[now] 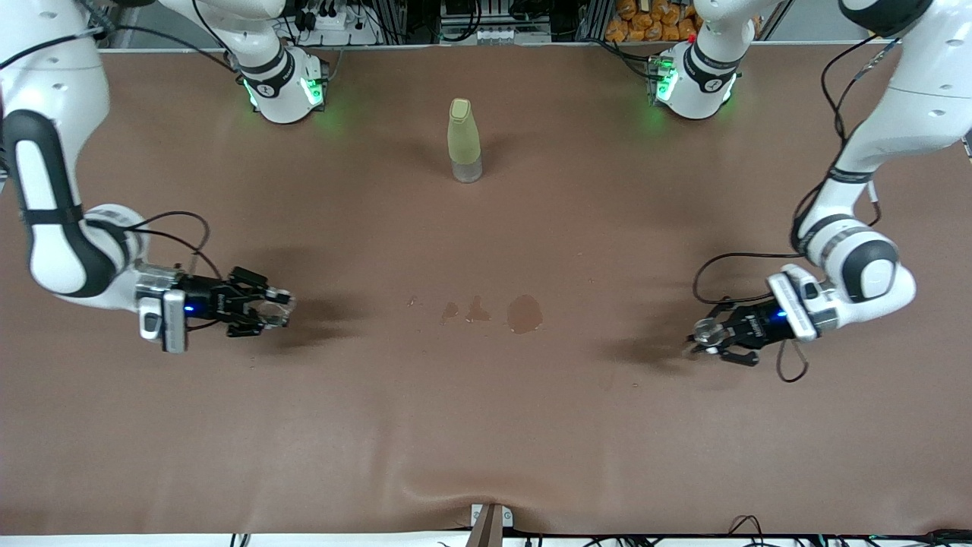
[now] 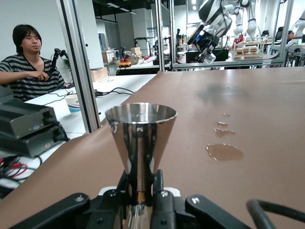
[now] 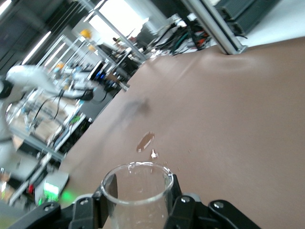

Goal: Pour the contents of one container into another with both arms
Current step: 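Turn the glass cup upright and pull both grippers apart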

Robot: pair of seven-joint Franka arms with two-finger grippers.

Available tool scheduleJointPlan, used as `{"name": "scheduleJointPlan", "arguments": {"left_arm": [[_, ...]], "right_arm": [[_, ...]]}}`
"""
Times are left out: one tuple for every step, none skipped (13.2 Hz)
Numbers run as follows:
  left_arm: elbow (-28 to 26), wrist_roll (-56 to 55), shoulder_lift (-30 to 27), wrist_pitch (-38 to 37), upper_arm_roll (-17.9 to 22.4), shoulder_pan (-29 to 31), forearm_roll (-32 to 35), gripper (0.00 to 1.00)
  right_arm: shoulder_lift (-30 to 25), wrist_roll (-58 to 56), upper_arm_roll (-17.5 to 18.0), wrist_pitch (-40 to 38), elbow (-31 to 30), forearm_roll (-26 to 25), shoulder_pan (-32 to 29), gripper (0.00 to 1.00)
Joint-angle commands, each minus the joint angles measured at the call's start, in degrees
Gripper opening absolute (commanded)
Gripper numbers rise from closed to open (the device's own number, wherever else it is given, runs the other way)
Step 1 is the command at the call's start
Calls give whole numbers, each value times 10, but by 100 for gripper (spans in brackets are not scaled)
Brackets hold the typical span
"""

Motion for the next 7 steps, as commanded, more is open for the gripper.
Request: {"name": "scheduleJointPlan", "arguments": {"left_arm": [[-16, -11, -15, -35, -3, 43, 43, 0], [-16, -11, -11, -46, -2, 59, 58, 0], [-17, -10, -5, -51, -2, 73, 63, 0], [-19, -8, 1, -53, -1, 85, 66, 0], [-20, -8, 10, -60, -1, 100, 70, 0], [-20, -9, 17, -68, -1, 107, 71, 0], [-20, -8, 30, -70, -1, 113, 71, 0]], "right_arm": [[79, -118, 14, -61, 85, -63, -55, 18], [86, -163, 14, -64, 97, -87, -74, 18], [88, -193, 14, -73, 98, -106, -94, 19], [89, -229, 14, -83, 100, -120, -110, 19], [99, -277, 14, -91, 108, -131, -125, 21], [114, -323, 14, -95, 118, -140, -139, 22], [130, -360, 14, -97, 129, -147, -155, 22]]}}
